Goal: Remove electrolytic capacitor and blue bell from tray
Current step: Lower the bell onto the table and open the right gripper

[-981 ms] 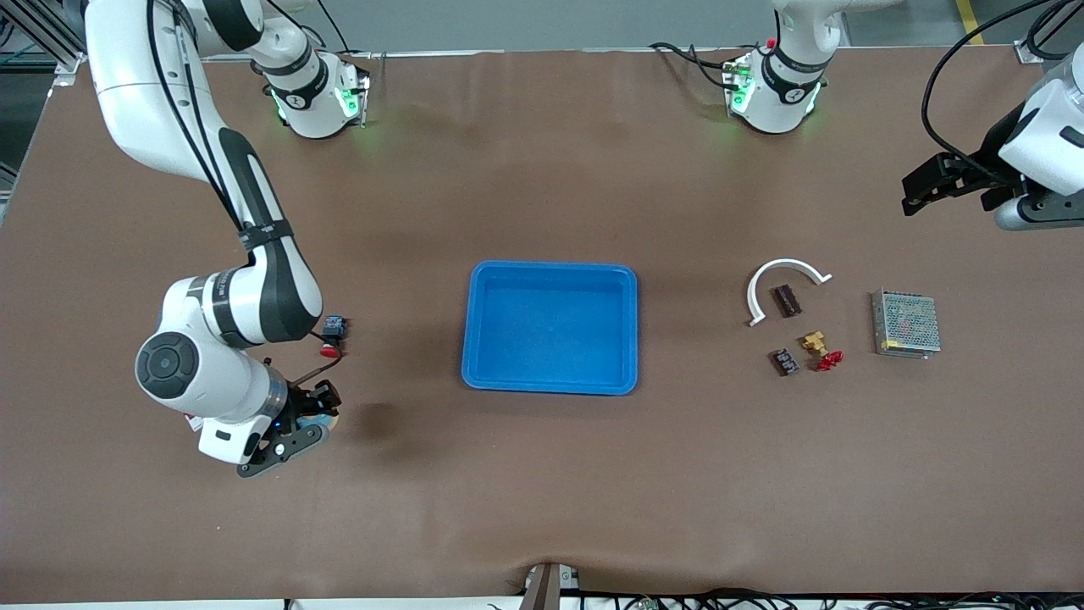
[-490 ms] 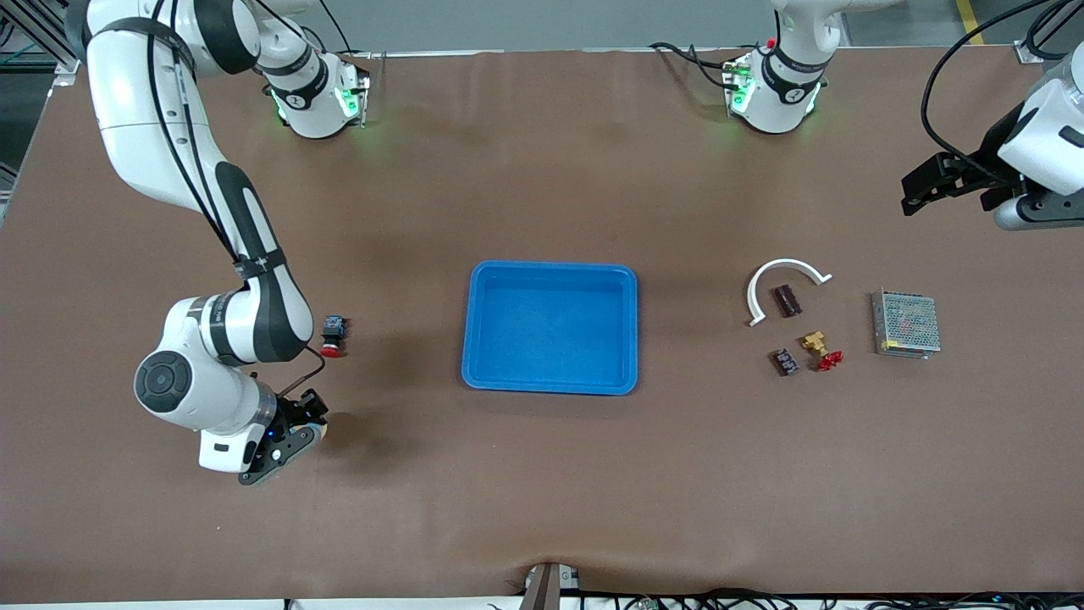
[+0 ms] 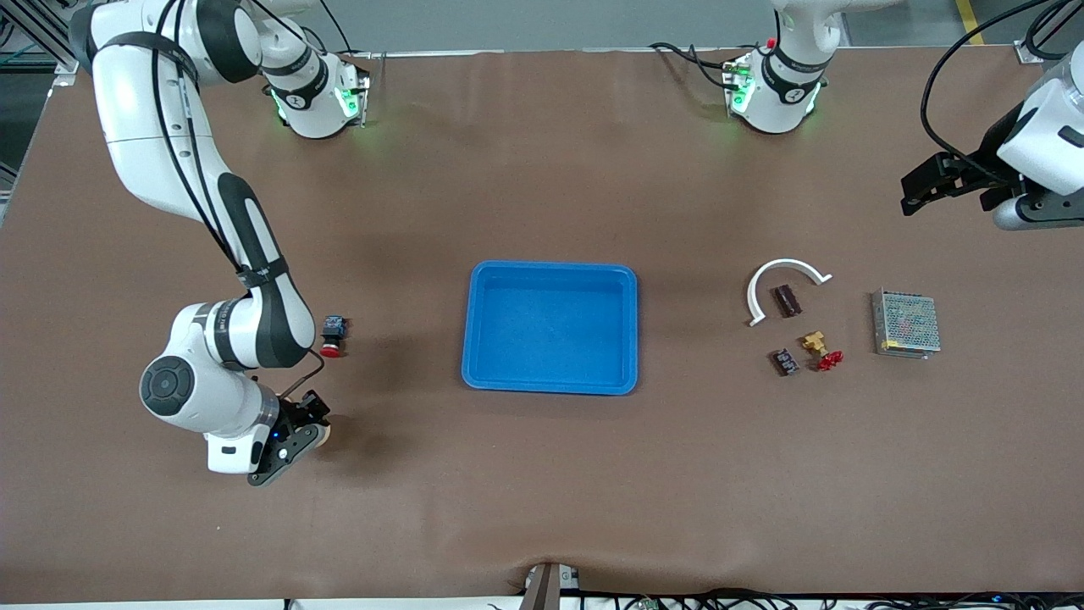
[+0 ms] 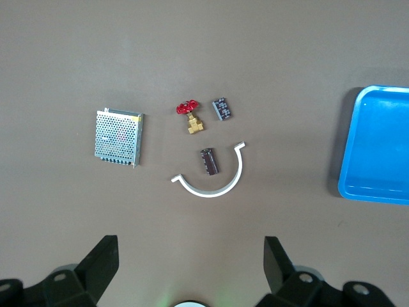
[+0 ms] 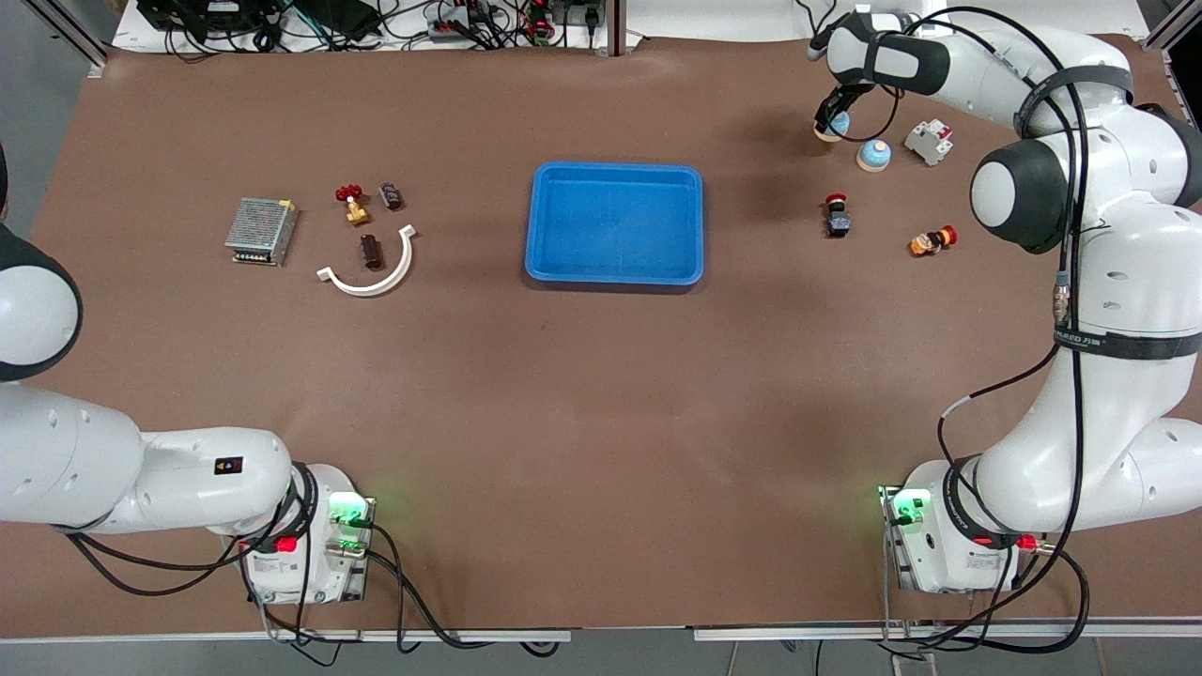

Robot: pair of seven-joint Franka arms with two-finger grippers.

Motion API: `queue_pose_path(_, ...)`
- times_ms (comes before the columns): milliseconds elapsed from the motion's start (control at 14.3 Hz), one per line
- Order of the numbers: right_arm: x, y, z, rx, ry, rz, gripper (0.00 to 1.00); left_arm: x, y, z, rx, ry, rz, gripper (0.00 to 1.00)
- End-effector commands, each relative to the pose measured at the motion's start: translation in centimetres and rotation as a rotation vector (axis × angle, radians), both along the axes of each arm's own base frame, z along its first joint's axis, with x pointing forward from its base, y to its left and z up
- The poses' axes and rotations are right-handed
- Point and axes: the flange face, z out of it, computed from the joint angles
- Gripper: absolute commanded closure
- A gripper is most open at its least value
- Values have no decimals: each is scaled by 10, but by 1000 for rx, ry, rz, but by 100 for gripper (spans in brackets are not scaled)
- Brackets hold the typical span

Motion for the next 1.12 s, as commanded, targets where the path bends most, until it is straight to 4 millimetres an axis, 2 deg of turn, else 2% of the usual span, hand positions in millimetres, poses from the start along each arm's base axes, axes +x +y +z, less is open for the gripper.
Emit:
queue_pose_path(0, 0, -7, -6, 25, -3, 22, 43, -2, -3, 5, -16, -4, -1, 0)
queue_pose_path(280, 2, -16, -18, 27, -17, 69, 43, -2, -3, 4, -15, -3, -2, 0)
queue_pose_path(1051, 2, -18, -28, 22, -33, 107, 43, 0, -4, 4, -20, -7, -3, 0)
